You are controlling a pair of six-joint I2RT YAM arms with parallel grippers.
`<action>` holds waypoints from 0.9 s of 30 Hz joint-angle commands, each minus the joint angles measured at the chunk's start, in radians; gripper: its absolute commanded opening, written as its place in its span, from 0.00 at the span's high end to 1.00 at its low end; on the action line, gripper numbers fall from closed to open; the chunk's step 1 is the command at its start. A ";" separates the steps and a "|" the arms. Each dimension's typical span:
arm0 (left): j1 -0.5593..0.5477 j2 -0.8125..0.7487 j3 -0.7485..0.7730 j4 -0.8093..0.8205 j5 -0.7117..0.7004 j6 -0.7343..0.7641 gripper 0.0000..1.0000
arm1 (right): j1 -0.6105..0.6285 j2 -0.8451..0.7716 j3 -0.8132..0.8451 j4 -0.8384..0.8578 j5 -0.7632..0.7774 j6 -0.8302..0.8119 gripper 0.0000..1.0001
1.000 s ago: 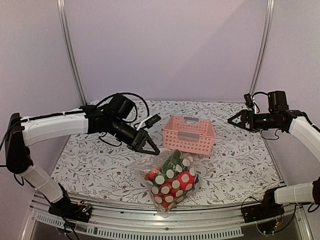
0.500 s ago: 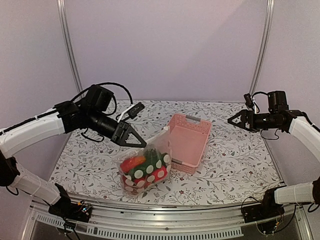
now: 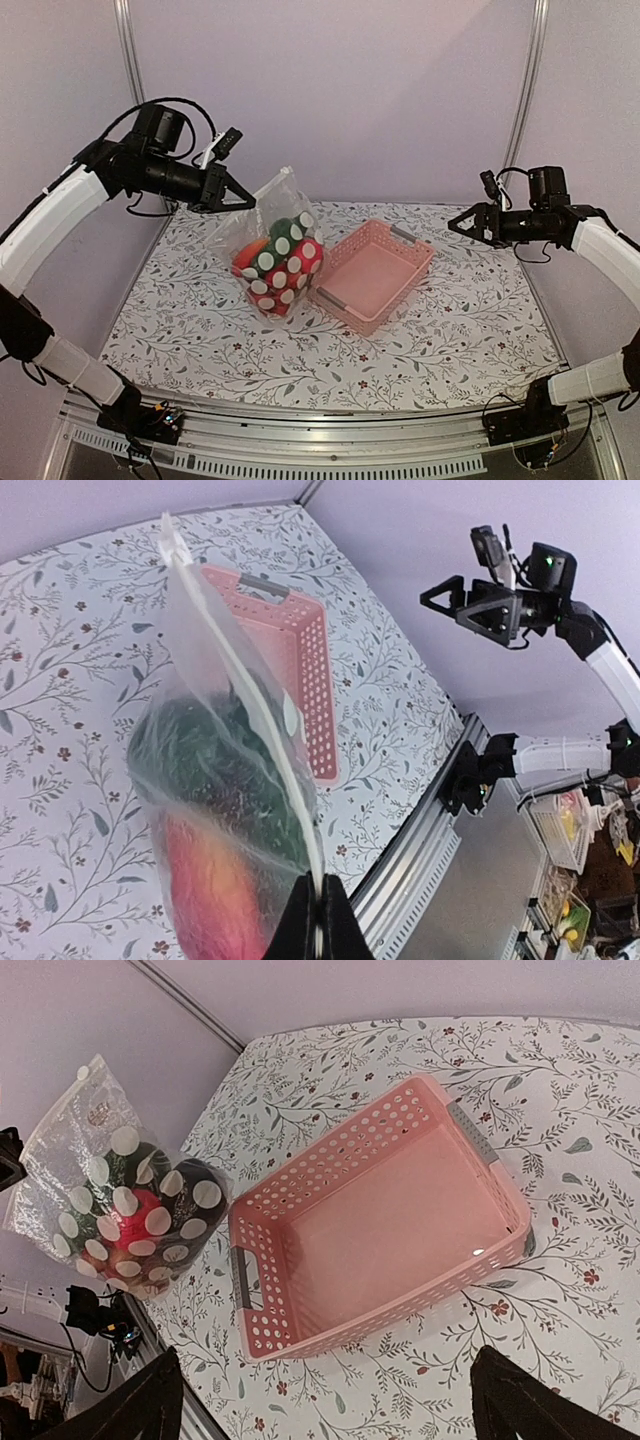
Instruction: Open the zip-top bag and remove the fake food
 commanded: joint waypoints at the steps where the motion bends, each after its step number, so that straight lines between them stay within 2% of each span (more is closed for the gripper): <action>1: 0.056 0.070 0.127 -0.114 -0.180 0.039 1.00 | 0.018 0.044 0.048 0.042 -0.017 0.009 0.01; 5: 0.082 0.151 0.227 -0.113 -0.278 0.042 1.00 | 0.025 0.083 0.072 0.059 -0.026 0.004 0.01; 7: 0.081 0.200 0.245 -0.074 -0.270 0.046 1.00 | 0.029 0.102 0.081 0.064 -0.035 0.001 0.01; 13: 0.062 0.344 0.261 0.082 -0.138 0.090 1.00 | 0.057 0.147 0.107 0.078 -0.035 -0.023 0.01; 19: 0.015 0.472 0.294 0.112 -0.057 0.119 1.00 | 0.096 0.200 0.156 0.051 -0.025 -0.062 0.03; 22: 0.014 0.473 0.275 0.151 -0.039 0.087 1.00 | 0.127 0.216 0.155 -0.015 0.006 -0.093 0.05; 27: -0.009 0.451 0.187 0.317 0.106 0.028 1.00 | 0.185 0.150 0.048 0.044 0.010 -0.053 0.05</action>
